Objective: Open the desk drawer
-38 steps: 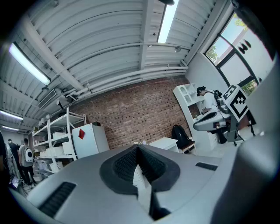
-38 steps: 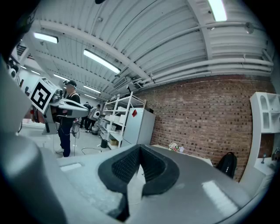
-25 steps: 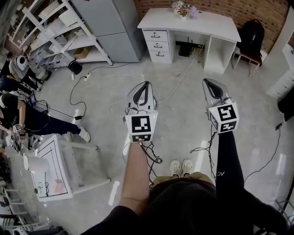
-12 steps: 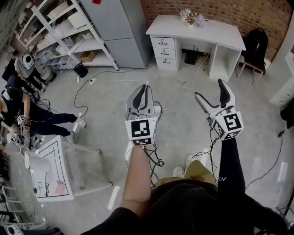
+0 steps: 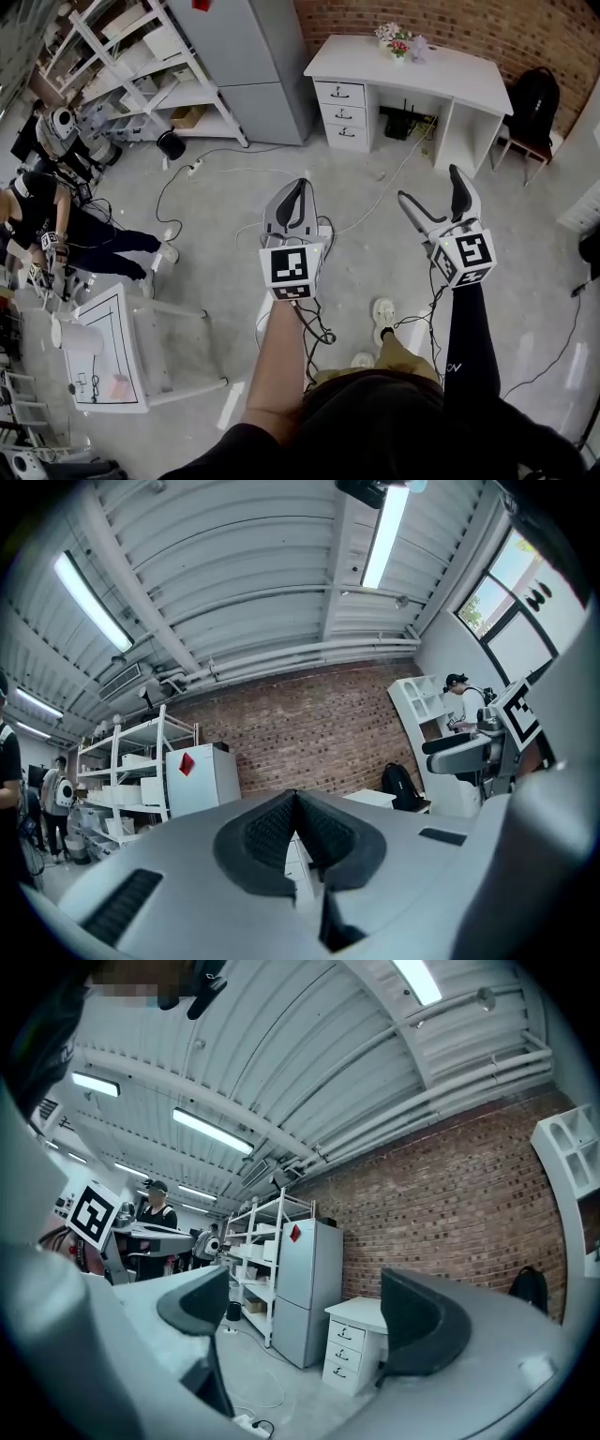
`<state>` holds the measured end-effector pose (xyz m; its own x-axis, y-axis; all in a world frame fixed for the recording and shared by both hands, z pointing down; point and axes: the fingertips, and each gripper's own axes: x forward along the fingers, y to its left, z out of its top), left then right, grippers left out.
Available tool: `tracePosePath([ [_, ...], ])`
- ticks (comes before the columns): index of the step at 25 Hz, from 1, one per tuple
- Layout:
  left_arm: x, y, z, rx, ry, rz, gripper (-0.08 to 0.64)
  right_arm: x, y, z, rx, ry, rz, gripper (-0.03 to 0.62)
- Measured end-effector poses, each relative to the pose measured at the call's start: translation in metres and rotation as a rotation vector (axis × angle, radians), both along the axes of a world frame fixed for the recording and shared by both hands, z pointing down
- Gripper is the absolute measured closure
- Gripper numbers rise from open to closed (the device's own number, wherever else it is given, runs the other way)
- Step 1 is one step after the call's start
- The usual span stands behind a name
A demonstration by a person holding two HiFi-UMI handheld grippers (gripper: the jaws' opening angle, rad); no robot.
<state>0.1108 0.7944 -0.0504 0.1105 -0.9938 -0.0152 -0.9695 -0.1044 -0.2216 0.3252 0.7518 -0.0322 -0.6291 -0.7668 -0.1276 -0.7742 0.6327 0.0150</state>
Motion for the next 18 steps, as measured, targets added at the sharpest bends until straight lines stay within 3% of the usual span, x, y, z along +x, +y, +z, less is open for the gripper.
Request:
tracePosePath([
  [18, 0.017, -0.176, 0.011, -0.032, -0.029, -0.024, 0.552, -0.004, -0.184, 0.029, -0.024, 0.063, -0.079, 0.095],
])
